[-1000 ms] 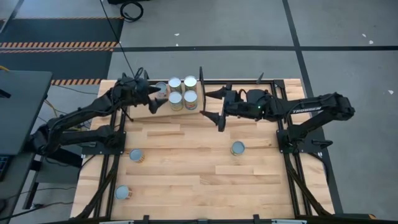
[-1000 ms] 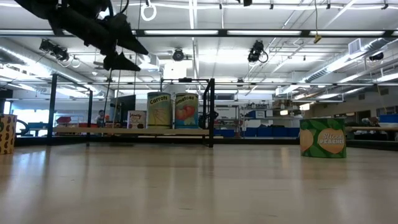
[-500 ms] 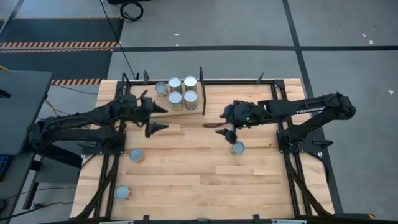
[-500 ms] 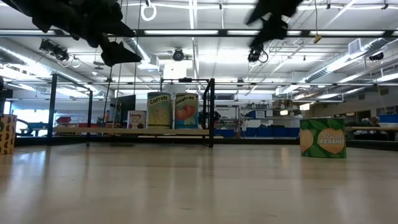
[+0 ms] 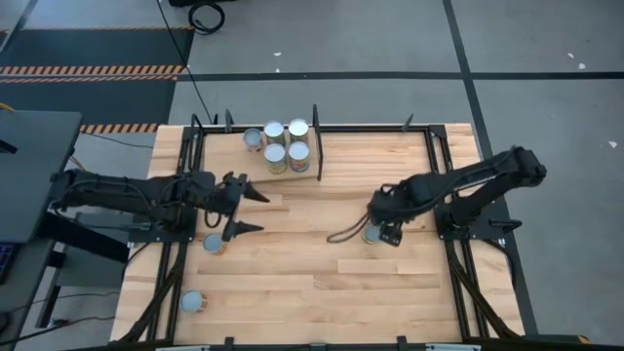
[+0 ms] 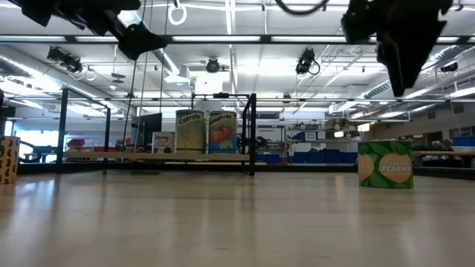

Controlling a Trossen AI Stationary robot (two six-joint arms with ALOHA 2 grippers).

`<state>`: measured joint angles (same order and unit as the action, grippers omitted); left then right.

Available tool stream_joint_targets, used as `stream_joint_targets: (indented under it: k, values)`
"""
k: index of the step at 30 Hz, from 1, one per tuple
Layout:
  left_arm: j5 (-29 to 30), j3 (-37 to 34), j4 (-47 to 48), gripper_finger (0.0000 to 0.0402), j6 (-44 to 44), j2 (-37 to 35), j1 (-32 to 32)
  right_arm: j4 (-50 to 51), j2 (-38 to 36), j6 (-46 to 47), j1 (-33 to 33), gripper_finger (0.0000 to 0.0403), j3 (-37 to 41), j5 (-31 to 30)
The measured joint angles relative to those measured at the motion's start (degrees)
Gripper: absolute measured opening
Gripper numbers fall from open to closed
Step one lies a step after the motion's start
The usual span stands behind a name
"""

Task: Pick and place cans onto a shelf
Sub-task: Put the canned sliced peaches on the shelf

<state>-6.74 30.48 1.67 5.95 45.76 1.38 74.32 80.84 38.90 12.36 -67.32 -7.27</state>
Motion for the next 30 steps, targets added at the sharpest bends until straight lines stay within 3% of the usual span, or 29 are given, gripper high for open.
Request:
stream_joint_targets:
  k: [8,17,23,30]
  values:
    - [-2.83,0.04,-2.65,0.04,-1.61,-0.13,2.52,0.16,12.72,-3.24,1.55,0.0323,0.01,6.01]
    - [5.07,0.04,7.01,0.04,1.32,-0.13,8.93,-5.01,22.52,-14.12,1.5,0.0203,0.03,5.24]
    - [13.09,0.04,10.73,0.04,3.34,-0.09,11.81,-15.86,26.49,-19.76,0.44,0.0148,-2.21,4.53]
    - [14.92,0.04,10.67,0.04,5.42,0.02,12.08,-38.64,31.42,-30.35,-1.7,0.0135,-7.19,1.18]
